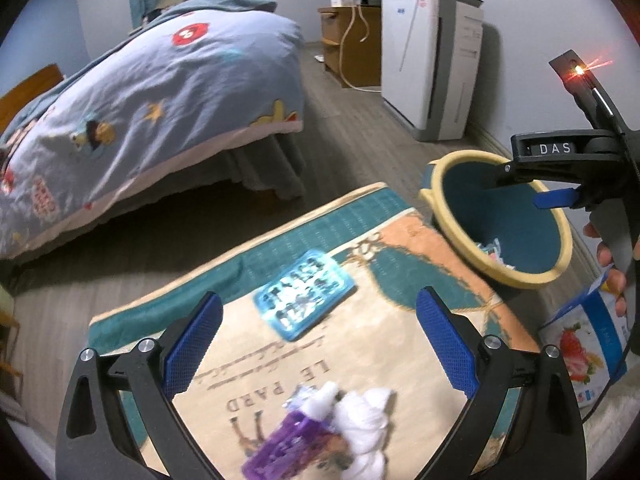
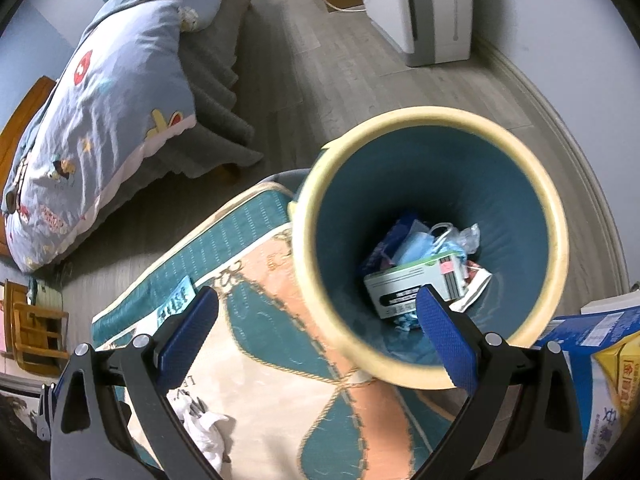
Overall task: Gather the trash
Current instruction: 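Move both tools back over the remaining trash on the cushion, then grasp the purple spray bottle with the left tool while the right tool grasps the white tissue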
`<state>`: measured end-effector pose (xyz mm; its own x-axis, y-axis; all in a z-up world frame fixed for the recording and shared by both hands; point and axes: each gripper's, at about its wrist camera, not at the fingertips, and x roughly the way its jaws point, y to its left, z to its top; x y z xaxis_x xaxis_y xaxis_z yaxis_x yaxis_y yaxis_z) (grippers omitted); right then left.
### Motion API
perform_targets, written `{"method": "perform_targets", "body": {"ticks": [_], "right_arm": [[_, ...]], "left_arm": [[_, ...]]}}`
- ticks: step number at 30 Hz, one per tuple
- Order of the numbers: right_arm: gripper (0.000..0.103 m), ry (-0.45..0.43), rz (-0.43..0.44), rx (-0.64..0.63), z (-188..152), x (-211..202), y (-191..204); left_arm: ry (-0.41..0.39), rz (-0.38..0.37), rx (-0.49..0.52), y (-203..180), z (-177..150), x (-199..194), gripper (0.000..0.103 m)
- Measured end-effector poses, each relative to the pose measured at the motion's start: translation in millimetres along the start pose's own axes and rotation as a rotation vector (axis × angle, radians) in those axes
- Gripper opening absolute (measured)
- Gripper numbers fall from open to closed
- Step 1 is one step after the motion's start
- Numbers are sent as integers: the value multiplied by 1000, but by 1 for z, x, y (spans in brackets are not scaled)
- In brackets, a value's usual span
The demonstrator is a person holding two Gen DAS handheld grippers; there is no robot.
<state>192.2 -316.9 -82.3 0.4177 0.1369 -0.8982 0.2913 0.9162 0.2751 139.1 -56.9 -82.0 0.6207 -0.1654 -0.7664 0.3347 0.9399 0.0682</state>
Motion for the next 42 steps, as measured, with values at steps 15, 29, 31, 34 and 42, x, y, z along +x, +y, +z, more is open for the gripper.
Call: {"method": "perform_targets", "body": {"ticks": [15, 29, 31, 34, 42], "right_arm": [[97, 58, 12, -81, -26, 34, 71], [97, 98, 14, -151, -44, 56, 116], [97, 99, 11, -159, -45, 58, 118], [97, 99, 3, -163, -45, 59, 118], [97, 139, 19, -218, -57, 60, 114]], "left_arm": [[85, 74, -95, 66, -38, -2, 96], [302, -56, 73, 46, -98, 34, 95], [314, -60, 102, 42, -102, 37, 93], [338, -88, 118, 39, -104, 41, 69], [372, -133, 149, 32, -106, 45, 42]]}}
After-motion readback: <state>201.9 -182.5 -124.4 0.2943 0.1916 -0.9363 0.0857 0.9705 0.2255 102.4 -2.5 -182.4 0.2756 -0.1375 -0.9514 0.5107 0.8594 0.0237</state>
